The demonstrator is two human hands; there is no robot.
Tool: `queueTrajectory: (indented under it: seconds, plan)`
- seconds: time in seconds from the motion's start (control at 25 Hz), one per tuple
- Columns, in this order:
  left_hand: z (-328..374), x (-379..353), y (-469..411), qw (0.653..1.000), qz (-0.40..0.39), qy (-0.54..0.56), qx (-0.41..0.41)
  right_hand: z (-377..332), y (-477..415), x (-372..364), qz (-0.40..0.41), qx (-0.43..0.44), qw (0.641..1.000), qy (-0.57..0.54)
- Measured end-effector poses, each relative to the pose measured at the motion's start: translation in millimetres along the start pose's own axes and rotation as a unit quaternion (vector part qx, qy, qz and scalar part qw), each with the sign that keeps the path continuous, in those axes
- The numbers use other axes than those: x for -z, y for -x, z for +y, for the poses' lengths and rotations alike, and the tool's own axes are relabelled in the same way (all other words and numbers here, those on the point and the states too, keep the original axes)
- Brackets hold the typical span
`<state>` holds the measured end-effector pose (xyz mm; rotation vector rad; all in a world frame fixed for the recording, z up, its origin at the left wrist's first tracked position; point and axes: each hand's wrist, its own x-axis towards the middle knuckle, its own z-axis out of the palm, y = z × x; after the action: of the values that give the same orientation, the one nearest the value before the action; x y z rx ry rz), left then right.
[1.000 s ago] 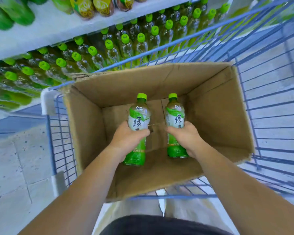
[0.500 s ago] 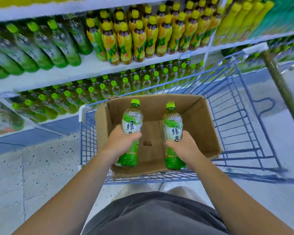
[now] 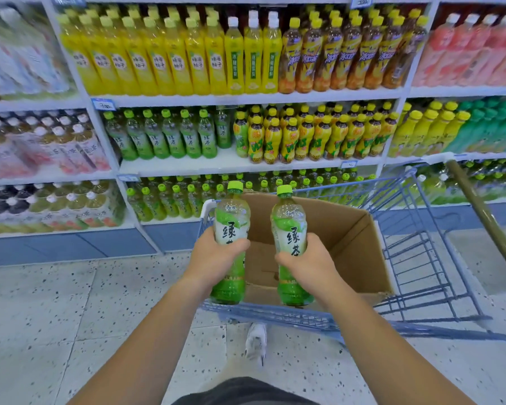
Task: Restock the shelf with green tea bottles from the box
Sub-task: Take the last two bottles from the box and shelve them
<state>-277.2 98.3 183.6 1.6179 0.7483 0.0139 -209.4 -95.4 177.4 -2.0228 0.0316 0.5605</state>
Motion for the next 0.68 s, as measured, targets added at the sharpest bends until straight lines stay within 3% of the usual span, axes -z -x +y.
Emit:
queueTrajectory:
  seconds: [0.28,0.68]
  plan:
    - [-12,88,63,0.996,0.089,0.018,-0.024,-38,47,-57,-0.037,0.067,0.997,0.007]
    - [-39,244,31,0.986,0.147,0.036,-0.068,-133,20,-185,-0.045,0.129,0.991,0.013]
